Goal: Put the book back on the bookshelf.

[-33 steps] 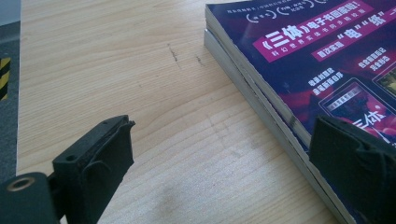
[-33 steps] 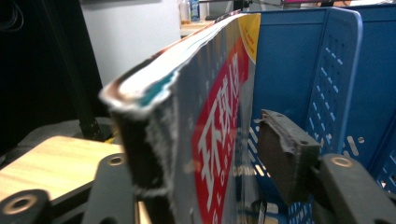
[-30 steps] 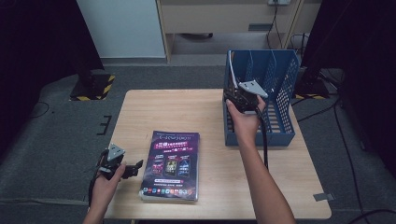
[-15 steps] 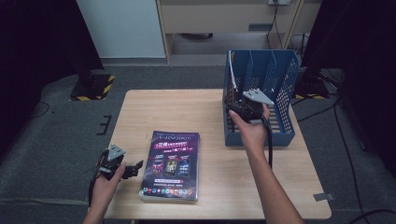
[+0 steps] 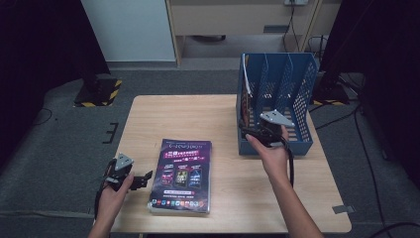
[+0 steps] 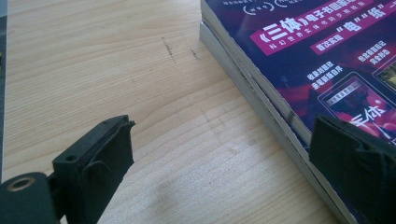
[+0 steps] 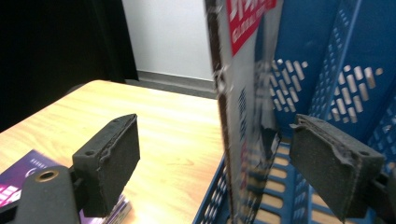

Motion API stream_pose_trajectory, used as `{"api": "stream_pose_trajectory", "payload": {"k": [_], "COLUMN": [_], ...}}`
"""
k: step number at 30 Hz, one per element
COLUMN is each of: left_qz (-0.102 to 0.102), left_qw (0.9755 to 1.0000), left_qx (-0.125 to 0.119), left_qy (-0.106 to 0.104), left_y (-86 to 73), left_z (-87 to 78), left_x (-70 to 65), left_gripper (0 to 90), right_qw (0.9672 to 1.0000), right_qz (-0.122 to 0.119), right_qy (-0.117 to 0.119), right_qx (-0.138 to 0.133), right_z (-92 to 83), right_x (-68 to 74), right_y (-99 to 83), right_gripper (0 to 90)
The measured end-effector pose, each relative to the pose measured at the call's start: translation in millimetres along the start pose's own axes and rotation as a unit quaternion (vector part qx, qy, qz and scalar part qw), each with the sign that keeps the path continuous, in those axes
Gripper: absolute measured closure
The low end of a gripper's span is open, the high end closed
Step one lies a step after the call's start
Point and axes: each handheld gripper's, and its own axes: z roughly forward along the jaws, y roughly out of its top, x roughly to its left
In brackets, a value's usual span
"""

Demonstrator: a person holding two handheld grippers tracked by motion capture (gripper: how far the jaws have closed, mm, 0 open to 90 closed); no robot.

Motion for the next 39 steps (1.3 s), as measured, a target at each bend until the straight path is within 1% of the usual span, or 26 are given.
{"api": "stream_pose_trajectory", "payload": {"k": [3,12,15,21,23,26,28,31,34,35,37,39], "left_qz": [-0.002,-0.005,-0.003,0.012,0.019,0.021,0.021,0.027,0.035,0.034,0.028,0.023], "left_qw": [1.0,0.9999,0.9999,0.9996,0.9995,0.9993,0.9992,0.9989,0.9987,0.9987,0.9986,0.9987], "left_qx": [0.001,-0.009,-0.011,-0.013,-0.011,-0.014,-0.018,-0.021,-0.016,-0.017,-0.02,-0.022], "left_qy": [0.0,-0.002,-0.005,-0.019,-0.022,-0.027,-0.028,-0.032,-0.033,-0.034,-0.039,-0.039], "left_y": [-0.5,-2.6,-2.9,-2.6,-1.7,-0.8,0.4,2.0,2.5,2.5,2.6,2.7], "left_z": [1.2,1.0,2.0,3.3,3.6,3.9,3.2,4.3,5.7,6.0,6.1,6.3], "left_x": [1.1,0.9,-1.0,-8.3,-11.0,-15.8,-18.6,-23.0,-25.1,-25.2,-24.3,-22.9], "left_gripper": [5.6,5.5,5.6,6.6,7.4,9.4,11.6,14.0,16.9,17.8,18.8,20.6], "right_qw": [0.9999,0.9988,0.9981,0.9956,0.9945,0.9922,0.9901,0.9863,0.9815,0.98,0.977,0.9743], "right_qz": [0.0,-0.007,-0.006,-0.01,-0.016,-0.014,-0.017,-0.032,-0.048,-0.052,-0.053,-0.055], "right_qy": [0.014,0.049,0.061,0.092,0.102,0.121,0.133,0.15,0.164,0.169,0.179,0.186], "right_qx": [0.003,-0.006,-0.007,0.011,0.017,0.028,0.042,0.062,0.086,0.092,0.104,0.115], "right_z": [-2.6,-13.5,-15.6,-13.4,-11.8,-7.7,-4.1,2.5,10.5,13.1,18.1,22.9], "right_x": [3.0,18.3,23.7,36.3,40.8,49.8,56.7,69.3,80.8,84.2,90.0,94.2], "right_y": [-7.9,-22.6,-27.8,-40.5,-44.3,-51.1,-55.9,-63.8,-71.3,-73.2,-75.7,-77.3], "right_gripper": [16.4,15.6,15.6,14.5,14.3,14.2,14.3,14.6,14.6,14.6,14.6,14.1]}}
